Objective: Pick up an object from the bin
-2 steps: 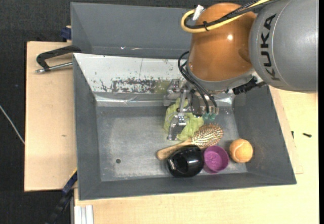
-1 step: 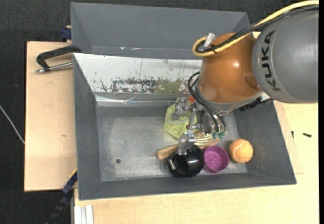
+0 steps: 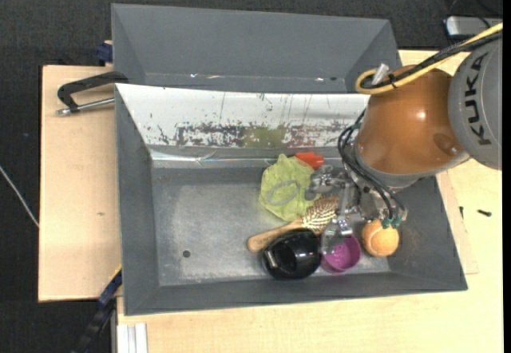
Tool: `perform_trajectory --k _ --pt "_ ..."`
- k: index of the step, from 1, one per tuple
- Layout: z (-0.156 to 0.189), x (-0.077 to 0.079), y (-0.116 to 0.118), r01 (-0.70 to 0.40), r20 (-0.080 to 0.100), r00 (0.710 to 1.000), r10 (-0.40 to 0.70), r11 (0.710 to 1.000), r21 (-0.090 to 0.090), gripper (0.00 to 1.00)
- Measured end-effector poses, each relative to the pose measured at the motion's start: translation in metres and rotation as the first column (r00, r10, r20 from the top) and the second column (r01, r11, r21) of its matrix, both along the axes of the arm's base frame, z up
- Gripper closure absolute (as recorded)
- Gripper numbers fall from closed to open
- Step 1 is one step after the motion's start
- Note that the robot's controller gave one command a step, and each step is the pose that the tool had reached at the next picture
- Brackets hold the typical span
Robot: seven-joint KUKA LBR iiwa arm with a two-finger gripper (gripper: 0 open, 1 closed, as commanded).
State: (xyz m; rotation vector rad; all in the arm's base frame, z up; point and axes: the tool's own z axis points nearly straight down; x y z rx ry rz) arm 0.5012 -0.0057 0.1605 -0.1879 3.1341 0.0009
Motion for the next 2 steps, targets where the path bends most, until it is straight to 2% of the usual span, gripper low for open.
perform_trajectory --k 1,2 --pt "-0.049 -0.003 -0.01 0.15 -0.024 0.988 -0.151 0.989 -0.015 0.0" --pt "-0.083 0.052 -0.031 0.041 0.001 0.999 -0.041 0.999 0.002 0.0"
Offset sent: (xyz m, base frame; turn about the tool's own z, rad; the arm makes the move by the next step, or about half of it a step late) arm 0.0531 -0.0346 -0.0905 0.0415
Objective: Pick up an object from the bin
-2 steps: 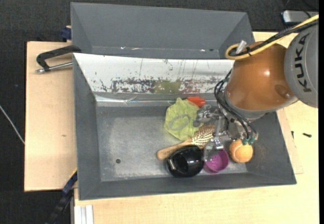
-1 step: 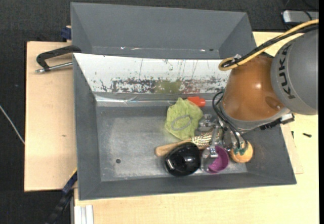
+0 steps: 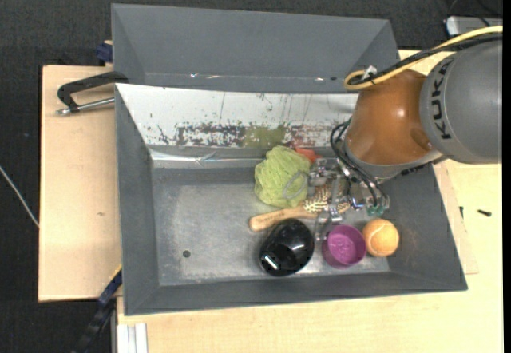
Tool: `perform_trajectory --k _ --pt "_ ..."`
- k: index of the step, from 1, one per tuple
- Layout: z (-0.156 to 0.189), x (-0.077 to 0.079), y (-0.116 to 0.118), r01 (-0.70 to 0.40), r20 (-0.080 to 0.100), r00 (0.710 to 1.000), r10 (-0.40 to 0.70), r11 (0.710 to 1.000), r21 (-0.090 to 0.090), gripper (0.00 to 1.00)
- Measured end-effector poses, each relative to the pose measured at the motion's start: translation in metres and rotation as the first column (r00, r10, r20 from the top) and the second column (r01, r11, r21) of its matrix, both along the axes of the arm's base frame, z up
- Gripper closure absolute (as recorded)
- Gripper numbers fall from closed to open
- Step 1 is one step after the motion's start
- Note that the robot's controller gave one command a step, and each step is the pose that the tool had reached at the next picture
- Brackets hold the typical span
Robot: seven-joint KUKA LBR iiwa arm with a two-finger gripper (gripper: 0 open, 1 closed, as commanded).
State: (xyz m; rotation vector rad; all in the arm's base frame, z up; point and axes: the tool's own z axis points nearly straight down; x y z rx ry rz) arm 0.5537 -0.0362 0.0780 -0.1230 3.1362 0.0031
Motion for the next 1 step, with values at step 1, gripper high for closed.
perform_trajectory --k 1 --pt "0.0051 -0.0017 -0.0246 -0.079 0.038 0.996 0.079 0.997 0.003 1.0"
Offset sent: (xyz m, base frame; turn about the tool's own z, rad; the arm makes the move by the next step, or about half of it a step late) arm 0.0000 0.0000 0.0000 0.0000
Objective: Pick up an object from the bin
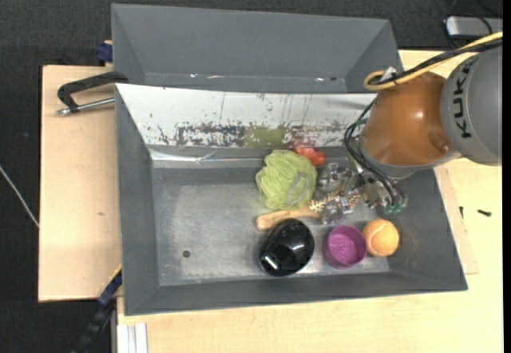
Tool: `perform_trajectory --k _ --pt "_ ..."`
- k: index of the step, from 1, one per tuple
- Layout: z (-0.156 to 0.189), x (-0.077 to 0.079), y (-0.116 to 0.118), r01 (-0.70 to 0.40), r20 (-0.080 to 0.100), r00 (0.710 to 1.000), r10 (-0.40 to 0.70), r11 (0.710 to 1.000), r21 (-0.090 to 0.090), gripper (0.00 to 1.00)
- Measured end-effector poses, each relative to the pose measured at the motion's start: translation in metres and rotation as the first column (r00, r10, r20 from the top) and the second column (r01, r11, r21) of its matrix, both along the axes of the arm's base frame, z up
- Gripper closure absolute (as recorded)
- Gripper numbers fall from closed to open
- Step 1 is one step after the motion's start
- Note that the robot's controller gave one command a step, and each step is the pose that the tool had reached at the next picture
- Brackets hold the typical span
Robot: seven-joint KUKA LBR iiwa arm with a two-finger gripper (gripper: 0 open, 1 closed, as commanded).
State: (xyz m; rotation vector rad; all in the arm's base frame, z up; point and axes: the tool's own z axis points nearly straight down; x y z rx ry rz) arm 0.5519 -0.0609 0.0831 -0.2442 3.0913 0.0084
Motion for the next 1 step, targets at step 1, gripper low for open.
perform_trajectory --k 1 --pt "0.0 0.0 0.0 0.0 0.0 1.0 0.0 1.0 0.0 1.0"
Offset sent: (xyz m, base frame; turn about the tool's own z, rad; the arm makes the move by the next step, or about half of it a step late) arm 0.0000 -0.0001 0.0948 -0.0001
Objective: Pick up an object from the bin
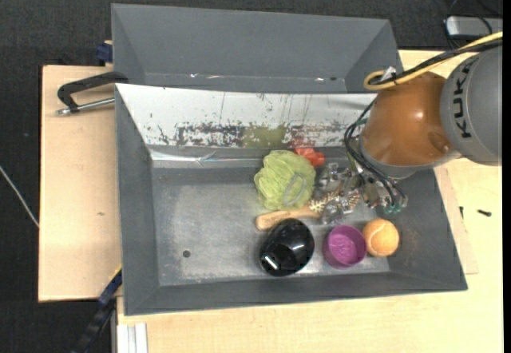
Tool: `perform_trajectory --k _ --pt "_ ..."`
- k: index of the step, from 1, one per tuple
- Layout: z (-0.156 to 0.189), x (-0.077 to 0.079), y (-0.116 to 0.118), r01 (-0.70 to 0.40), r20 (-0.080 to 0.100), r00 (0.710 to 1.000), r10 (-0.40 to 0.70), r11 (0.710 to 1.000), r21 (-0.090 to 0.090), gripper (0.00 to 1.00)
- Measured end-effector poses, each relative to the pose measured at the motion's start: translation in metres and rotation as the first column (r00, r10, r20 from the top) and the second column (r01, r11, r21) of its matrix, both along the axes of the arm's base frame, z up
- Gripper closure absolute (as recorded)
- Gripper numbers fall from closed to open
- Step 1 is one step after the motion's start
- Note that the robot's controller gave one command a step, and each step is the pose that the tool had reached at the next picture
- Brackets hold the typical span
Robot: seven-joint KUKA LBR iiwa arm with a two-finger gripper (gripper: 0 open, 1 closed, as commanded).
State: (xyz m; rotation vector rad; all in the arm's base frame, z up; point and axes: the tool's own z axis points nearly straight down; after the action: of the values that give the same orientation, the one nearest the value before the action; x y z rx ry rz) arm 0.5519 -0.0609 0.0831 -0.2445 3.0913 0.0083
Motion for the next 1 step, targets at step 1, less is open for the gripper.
perform_trajectory --k 1 --pt "0.004 -0.0009 0.0003 0.0 -0.005 1.0 0.0 1.0 0.0 1.0"
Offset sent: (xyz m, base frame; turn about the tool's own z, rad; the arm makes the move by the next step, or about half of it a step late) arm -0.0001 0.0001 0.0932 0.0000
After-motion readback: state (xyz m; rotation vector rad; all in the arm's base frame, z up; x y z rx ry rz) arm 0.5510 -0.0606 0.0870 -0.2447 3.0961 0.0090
